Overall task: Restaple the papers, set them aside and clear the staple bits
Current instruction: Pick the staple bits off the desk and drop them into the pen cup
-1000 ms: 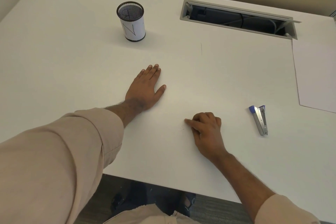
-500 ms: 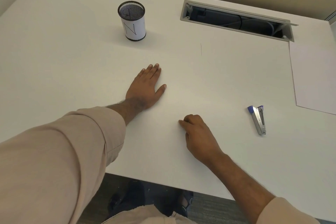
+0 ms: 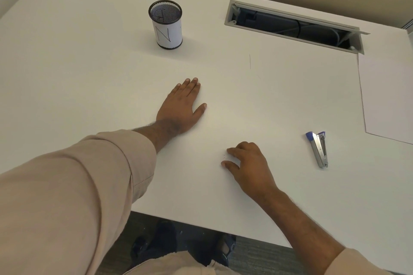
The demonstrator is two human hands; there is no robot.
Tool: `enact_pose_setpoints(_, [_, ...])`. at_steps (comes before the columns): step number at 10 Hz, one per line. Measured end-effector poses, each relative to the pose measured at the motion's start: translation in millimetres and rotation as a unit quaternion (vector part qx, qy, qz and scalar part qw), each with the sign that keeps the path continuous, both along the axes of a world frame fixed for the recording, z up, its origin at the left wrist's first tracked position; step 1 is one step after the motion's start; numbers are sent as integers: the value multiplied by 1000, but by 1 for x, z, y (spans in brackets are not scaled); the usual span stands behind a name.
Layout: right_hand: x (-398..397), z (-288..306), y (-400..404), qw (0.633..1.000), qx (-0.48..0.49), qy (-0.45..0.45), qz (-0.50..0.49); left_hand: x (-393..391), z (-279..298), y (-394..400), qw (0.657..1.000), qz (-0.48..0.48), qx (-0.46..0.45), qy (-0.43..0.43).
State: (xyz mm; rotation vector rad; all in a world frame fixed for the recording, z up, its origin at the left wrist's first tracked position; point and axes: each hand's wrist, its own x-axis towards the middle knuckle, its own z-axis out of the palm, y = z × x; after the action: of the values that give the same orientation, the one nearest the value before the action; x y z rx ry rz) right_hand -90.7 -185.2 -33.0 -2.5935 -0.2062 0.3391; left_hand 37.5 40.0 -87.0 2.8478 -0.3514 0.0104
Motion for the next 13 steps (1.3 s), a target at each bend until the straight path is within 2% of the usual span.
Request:
enact_pose_setpoints(6, [2, -13, 17, 992, -89, -79, 38, -1, 3, -1, 1000, 2, 0, 0])
enact_pose_setpoints(8, [2, -4, 23, 977, -159, -119, 78, -1, 4, -1, 1000, 3, 4, 4])
enact_pose_setpoints(10, [3, -3, 24, 966, -182, -150, 105, -2, 5, -1, 1000, 4, 2, 6])
enact_pose_setpoints(11, [7, -9, 20, 976, -154, -126, 84, -2, 6, -1, 1000, 4, -2, 6])
enact_pose_setpoints(12, [15, -8, 12, 998, -53, -29, 15, -2, 7, -1, 1000, 4, -2, 8])
enact_pose_setpoints(13, [27, 2, -1, 975, 144, 59, -159, -1, 6, -1, 1000, 3, 3, 8])
